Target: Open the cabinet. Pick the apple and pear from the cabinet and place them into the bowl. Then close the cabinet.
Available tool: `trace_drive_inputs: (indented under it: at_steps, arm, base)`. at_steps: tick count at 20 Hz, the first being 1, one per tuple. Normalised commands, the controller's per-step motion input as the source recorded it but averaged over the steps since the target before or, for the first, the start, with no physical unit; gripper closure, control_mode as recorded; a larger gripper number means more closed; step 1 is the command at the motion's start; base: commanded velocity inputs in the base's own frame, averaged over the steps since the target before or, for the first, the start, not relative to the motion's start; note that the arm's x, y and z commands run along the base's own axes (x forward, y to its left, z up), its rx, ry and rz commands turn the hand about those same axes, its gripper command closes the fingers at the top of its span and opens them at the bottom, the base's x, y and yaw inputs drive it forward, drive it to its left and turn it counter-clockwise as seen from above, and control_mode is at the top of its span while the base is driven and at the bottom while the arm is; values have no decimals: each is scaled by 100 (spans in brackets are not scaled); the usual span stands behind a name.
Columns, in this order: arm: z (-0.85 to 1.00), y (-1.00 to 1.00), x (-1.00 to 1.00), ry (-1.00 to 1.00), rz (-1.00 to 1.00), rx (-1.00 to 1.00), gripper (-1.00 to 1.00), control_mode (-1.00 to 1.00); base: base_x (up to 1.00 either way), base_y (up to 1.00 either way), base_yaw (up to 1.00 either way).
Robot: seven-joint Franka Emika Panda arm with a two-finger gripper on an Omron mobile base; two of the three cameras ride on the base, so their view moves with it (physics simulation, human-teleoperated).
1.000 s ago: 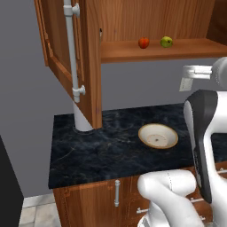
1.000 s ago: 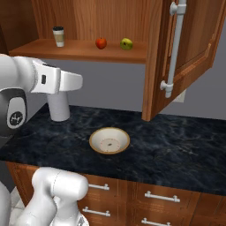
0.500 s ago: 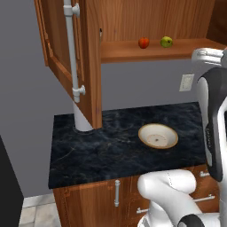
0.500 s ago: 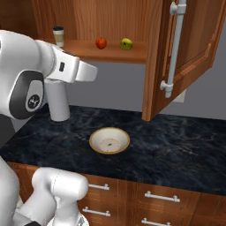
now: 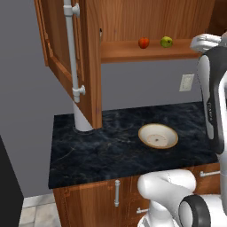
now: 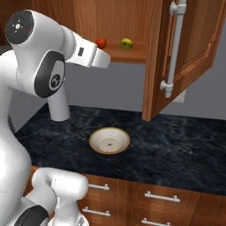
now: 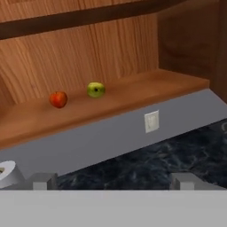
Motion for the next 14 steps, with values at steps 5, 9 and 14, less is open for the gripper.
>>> trace_drive_inputs:
  at_steps: [5, 9, 14]
  arm:
    - [-8, 0, 66, -1, 7, 0, -100, -100]
    - [-2, 0, 73, -2, 7, 0, -100, -100]
    - [0, 0, 90, 0, 6, 0, -100, -100]
  base:
    - [0, 0, 0]
    - [0, 0, 0]
    - [0, 0, 0]
